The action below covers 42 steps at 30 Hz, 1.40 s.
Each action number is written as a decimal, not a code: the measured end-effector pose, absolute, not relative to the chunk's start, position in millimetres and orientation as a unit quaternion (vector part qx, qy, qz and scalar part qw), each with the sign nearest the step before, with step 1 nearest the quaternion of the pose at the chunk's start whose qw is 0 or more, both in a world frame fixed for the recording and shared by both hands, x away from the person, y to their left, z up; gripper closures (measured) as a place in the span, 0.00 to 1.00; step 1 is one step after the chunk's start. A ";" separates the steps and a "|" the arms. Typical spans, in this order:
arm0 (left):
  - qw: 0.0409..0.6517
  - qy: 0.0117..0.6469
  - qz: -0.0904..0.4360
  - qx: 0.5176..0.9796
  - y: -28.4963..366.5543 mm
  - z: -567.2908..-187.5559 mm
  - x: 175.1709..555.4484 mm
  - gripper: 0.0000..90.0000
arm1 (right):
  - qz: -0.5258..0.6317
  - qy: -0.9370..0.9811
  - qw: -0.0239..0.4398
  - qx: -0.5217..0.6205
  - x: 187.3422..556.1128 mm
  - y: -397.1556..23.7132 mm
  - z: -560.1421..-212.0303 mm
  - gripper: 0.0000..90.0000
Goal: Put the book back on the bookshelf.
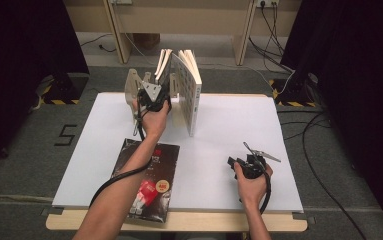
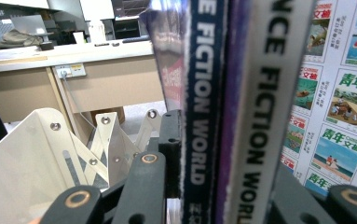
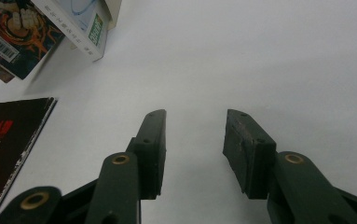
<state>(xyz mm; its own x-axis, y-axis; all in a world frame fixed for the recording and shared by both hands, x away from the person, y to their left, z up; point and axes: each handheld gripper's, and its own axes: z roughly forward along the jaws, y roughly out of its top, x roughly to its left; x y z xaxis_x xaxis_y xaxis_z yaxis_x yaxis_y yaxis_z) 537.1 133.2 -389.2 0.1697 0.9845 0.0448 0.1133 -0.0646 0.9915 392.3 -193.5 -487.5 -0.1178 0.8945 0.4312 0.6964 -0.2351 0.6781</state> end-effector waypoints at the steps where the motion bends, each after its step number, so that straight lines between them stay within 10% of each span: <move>1: 0.495 0.471 0.440 0.583 133.5 -389.8 536.2 0.84 | 0.436 0.607 0.112 0.655 392.4 -193.3 -487.4 0.66; 19: 0.523 0.463 0.371 0.612 131.5 -388.0 525.6 0.61 | 0.431 0.612 0.117 0.652 390.9 -193.1 -487.3 0.65; 42: 0.527 0.479 0.344 0.611 136.3 -384.7 517.7 0.58 | 0.432 0.609 0.116 0.655 390.3 -193.8 -486.6 0.65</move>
<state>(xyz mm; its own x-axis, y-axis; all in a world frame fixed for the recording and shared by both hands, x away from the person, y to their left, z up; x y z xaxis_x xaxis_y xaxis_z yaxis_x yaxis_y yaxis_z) 517.7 136.3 -384.7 0.3035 0.9491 -0.0844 0.2223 0.0156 0.9748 390.3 -193.8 -486.6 -0.1154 0.8978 0.4251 0.6981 -0.2311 0.6776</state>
